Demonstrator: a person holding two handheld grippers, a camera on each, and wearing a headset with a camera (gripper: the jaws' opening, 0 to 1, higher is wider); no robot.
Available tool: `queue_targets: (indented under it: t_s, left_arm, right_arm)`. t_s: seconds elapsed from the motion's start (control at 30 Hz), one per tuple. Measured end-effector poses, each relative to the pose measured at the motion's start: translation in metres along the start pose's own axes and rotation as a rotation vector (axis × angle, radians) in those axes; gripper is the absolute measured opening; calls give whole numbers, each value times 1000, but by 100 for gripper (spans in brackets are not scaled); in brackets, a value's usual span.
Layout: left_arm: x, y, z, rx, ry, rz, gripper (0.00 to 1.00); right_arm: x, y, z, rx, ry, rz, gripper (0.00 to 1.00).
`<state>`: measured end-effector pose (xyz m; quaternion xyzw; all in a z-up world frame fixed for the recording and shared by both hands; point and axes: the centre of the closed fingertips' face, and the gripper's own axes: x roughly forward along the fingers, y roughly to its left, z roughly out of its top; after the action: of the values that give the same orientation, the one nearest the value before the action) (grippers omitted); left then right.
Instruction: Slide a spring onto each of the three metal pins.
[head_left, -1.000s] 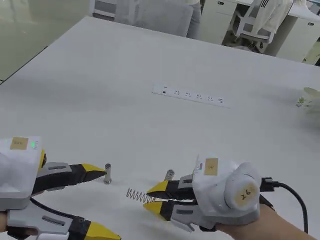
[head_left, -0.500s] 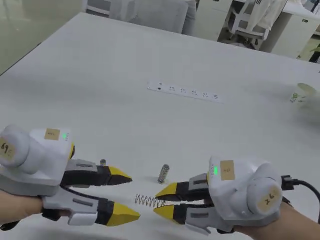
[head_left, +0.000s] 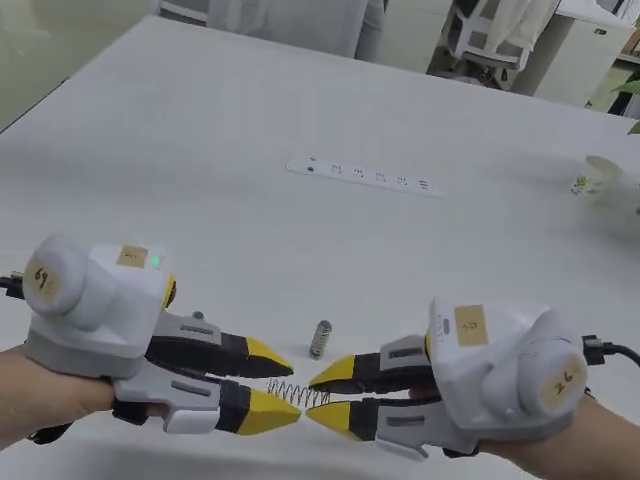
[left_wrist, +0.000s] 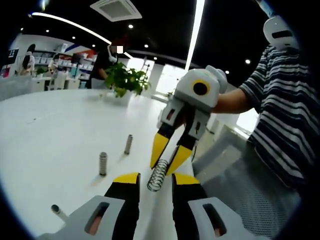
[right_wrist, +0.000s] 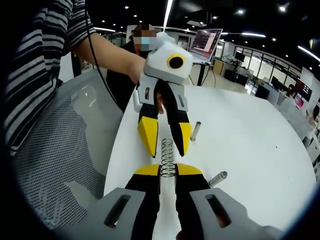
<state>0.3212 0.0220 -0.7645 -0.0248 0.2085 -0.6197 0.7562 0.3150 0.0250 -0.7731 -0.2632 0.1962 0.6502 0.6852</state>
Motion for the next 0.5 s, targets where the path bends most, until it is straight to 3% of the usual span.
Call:
queue_targets:
  t_s: [0.27,0.5]
  left_arm:
    - [1,-3,2,32,-10,-21,5]
    - [1,-4,3,69,-18,-32,3]
  right_arm:
    - [-1,0,3,2,-13,10,7]
    - [-2,-1,3,7,-14,10,7]
